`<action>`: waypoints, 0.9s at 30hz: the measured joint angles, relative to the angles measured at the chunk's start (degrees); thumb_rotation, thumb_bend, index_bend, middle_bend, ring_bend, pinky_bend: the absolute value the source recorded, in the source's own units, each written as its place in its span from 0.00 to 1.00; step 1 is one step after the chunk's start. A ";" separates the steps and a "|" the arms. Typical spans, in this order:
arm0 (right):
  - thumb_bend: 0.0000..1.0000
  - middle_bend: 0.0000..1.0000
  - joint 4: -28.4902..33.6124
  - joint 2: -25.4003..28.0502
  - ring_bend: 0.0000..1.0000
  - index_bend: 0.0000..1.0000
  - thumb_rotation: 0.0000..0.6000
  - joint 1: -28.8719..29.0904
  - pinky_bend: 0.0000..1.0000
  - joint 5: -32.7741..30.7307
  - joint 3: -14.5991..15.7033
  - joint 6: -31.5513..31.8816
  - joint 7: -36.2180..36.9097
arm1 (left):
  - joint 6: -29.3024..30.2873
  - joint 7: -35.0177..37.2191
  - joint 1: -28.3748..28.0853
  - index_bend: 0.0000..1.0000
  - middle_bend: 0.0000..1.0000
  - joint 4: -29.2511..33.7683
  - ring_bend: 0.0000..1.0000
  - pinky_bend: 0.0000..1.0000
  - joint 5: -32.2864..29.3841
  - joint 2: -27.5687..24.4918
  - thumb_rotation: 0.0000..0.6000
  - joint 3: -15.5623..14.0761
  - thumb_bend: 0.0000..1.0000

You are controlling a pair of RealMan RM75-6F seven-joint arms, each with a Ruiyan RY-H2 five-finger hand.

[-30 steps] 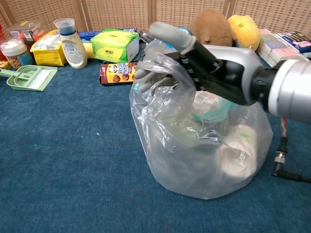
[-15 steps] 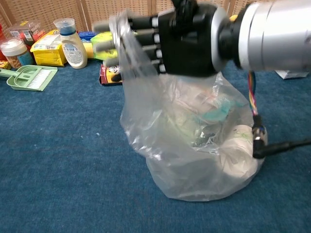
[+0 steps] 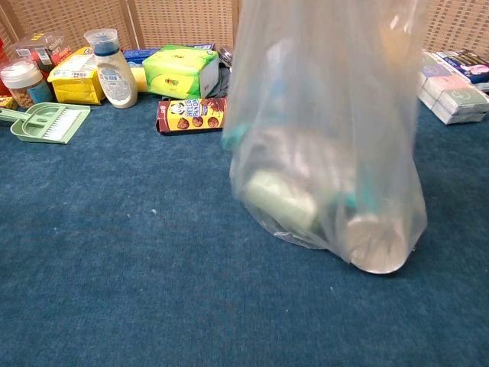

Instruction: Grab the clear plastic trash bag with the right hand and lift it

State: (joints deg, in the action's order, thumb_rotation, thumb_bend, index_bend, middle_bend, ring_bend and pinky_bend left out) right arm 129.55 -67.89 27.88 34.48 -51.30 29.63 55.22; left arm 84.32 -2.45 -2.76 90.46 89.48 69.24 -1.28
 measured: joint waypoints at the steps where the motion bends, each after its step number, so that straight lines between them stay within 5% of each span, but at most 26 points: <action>1: 0.34 0.52 0.67 0.82 0.56 0.45 0.02 -1.00 0.70 -0.29 -1.37 -0.07 1.03 | 0.03 -0.10 0.00 0.39 0.32 0.14 0.27 0.13 0.02 -0.07 0.00 -0.01 0.21; 5: 0.41 0.55 2.98 4.56 0.59 0.47 0.24 -5.04 0.75 -1.46 -6.87 -0.48 5.80 | 0.27 -0.45 -0.02 0.39 0.32 0.67 0.27 0.13 0.23 -0.27 0.00 -0.06 0.21; 10: 0.54 0.60 4.42 6.87 0.65 0.53 0.75 -8.24 0.80 -2.32 -11.11 -0.74 8.97 | 0.38 -0.63 -0.01 0.39 0.32 1.09 0.27 0.13 0.50 -0.26 0.00 -0.24 0.21; 13: 0.59 0.63 4.96 7.86 0.68 0.55 0.95 -10.52 0.82 -2.97 -14.39 -1.47 11.92 | 0.73 -0.81 0.18 0.39 0.32 1.49 0.27 0.13 0.70 -0.36 0.00 -0.43 0.21; 22: 0.68 0.64 3.32 8.70 0.71 0.57 1.00 -16.97 0.84 -3.15 -24.62 -9.38 19.81 | 2.02 -1.48 1.00 0.39 0.32 2.79 0.27 0.13 1.04 -1.34 0.00 -0.84 0.21; 27: 0.70 0.65 1.58 7.76 0.72 0.58 1.00 -18.73 0.85 -2.85 -27.20 -13.15 21.15 | 2.59 -1.74 1.35 0.39 0.32 3.21 0.27 0.13 1.16 -1.70 0.00 -0.96 0.21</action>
State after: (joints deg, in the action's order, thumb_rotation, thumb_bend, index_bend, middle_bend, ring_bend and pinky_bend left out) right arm 131.13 -60.13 9.15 31.63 -78.51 16.48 76.38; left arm 86.91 -4.19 -1.41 93.68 90.64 67.55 -2.24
